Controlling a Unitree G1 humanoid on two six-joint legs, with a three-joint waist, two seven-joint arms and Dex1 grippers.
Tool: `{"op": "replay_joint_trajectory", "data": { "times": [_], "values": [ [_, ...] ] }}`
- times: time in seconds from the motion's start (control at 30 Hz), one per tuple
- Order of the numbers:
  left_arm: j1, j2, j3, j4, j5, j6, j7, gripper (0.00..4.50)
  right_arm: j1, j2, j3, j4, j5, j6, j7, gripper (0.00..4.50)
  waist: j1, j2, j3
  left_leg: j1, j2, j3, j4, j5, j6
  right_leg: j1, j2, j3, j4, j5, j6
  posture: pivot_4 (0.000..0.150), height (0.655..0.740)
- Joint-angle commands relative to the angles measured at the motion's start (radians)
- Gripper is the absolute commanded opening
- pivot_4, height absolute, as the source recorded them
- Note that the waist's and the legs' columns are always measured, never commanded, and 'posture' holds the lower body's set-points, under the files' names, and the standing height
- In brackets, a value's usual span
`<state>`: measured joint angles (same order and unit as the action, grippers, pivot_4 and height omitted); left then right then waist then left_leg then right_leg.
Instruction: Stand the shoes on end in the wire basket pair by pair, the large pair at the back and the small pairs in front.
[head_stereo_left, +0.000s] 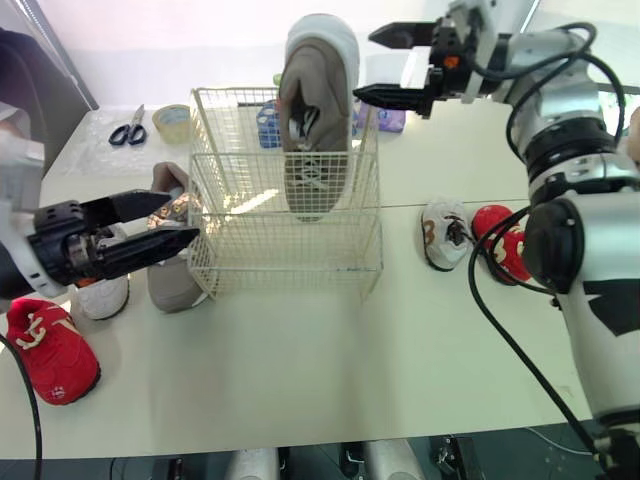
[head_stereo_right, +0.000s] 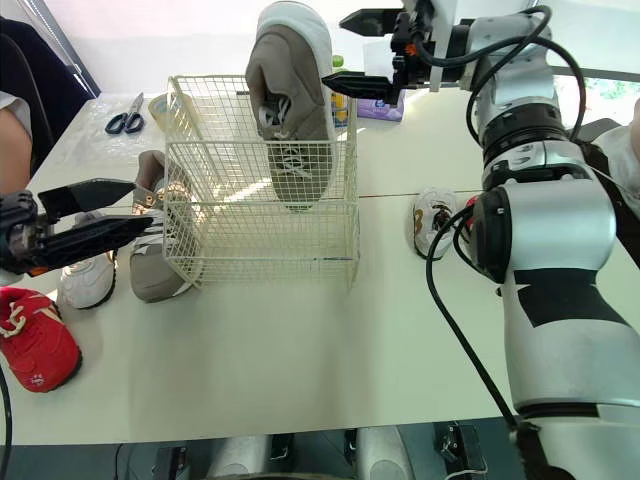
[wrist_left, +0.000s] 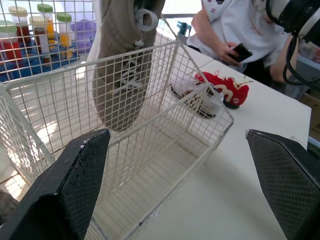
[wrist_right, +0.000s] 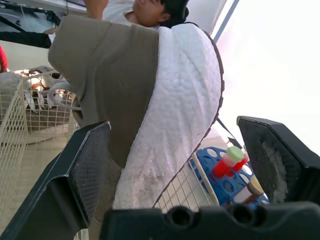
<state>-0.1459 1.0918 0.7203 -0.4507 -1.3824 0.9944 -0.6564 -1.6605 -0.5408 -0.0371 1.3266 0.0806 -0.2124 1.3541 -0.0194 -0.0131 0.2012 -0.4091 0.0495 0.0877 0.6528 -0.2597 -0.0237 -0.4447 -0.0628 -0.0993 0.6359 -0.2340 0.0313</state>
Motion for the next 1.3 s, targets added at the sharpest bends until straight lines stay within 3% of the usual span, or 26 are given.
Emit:
{"op": "replay_joint_trajectory", "data": {
  "times": [0.03, 0.17, 0.3, 0.43, 0.53, 0.67, 0.93, 1.27, 1.3],
  "values": [
    [-0.017, 0.003, 0.005, 0.022, 0.016, -0.022, -0.004, 4.50, -0.042, -0.046, -0.046, -0.061, 0.025, 0.014, 0.018, 4.39, 0.000, 0.000, 0.000, 0.000, 0.000, 0.000, 0.000, 0.000, 0.000, 0.000, 0.000, 0.000, 0.000, 0.000, 0.000, 0.150, 0.7400],
    [-0.035, 0.010, 0.006, 0.062, 0.028, -0.018, -0.002, 4.50, -0.026, -0.081, -0.079, -0.107, 0.059, 0.077, 0.078, 4.39, -0.001, 0.000, 0.000, 0.001, 0.000, 0.000, 0.000, 0.000, 0.000, 0.000, 0.000, 0.000, 0.000, 0.000, 0.000, 0.150, 0.7400],
    [-0.126, 0.030, 0.023, 0.267, 0.111, -0.044, 0.078, 4.50, 0.059, -0.138, -0.110, -0.289, 0.141, 0.258, 0.187, 4.39, 0.004, 0.000, 0.000, 0.001, 0.000, 0.000, 0.000, 0.000, -0.001, 0.000, 0.001, 0.000, 0.002, 0.000, 0.000, 0.150, 0.7400],
    [-0.211, 0.104, -0.096, 0.473, 0.342, -0.118, 0.111, 4.50, 0.289, -0.160, -0.068, -0.783, 0.274, 0.590, 0.225, 4.39, 0.006, -0.002, -0.001, 0.002, 0.000, 0.000, 0.002, 0.000, 0.000, 0.001, 0.000, 0.000, 0.005, 0.000, 0.000, 0.150, 0.7400],
    [-0.298, 0.164, -0.288, 0.619, 0.433, -0.057, 0.000, 4.50, 0.501, -0.209, -0.007, -1.249, 0.459, 0.936, 0.214, 4.39, 0.006, -0.002, -0.001, 0.002, 0.000, 0.000, 0.005, 0.000, 0.000, 0.000, 0.000, 0.000, 0.009, 0.000, 0.000, 0.150, 0.7400],
    [-0.501, 0.125, -0.544, 0.789, 0.626, -0.086, -0.106, 4.50, 0.646, -0.240, 0.031, -1.537, 0.541, 1.048, 0.156, 4.39, 0.009, -0.002, -0.001, 0.001, 0.000, 0.000, 0.010, -0.002, 0.004, 0.000, 0.001, -0.001, 0.013, 0.000, 0.000, 0.150, 0.7400],
    [-0.892, -0.075, -0.816, 1.274, 1.002, -0.267, -0.224, 4.50, 0.756, -0.288, 0.067, -1.670, 0.524, 1.000, 0.070, 4.39, 0.029, -0.008, -0.004, 0.001, -0.002, 0.004, 0.015, -0.003, 0.006, 0.001, 0.003, -0.001, 0.013, 0.000, 0.000, 0.150, 0.7400],
    [-1.044, -0.239, -0.870, 1.554, 1.221, -0.364, -0.297, 4.50, 0.768, -0.357, 0.052, -1.726, 0.597, 1.038, 0.028, 4.39, 0.031, -0.008, -0.004, 0.000, -0.002, 0.005, 0.016, -0.004, 0.007, 0.000, 0.002, 0.000, 0.013, 0.000, 0.000, 0.150, 0.7400],
    [-1.045, -0.252, -0.870, 1.571, 1.241, -0.377, -0.277, 4.25, 0.776, -0.365, 0.061, -1.735, 0.591, 1.039, 0.019, 4.46, 0.032, -0.008, -0.004, 0.000, -0.002, 0.005, 0.016, -0.004, 0.007, 0.000, 0.002, 0.000, 0.014, 0.000, 0.000, 0.150, 0.7400]
  ]
}}
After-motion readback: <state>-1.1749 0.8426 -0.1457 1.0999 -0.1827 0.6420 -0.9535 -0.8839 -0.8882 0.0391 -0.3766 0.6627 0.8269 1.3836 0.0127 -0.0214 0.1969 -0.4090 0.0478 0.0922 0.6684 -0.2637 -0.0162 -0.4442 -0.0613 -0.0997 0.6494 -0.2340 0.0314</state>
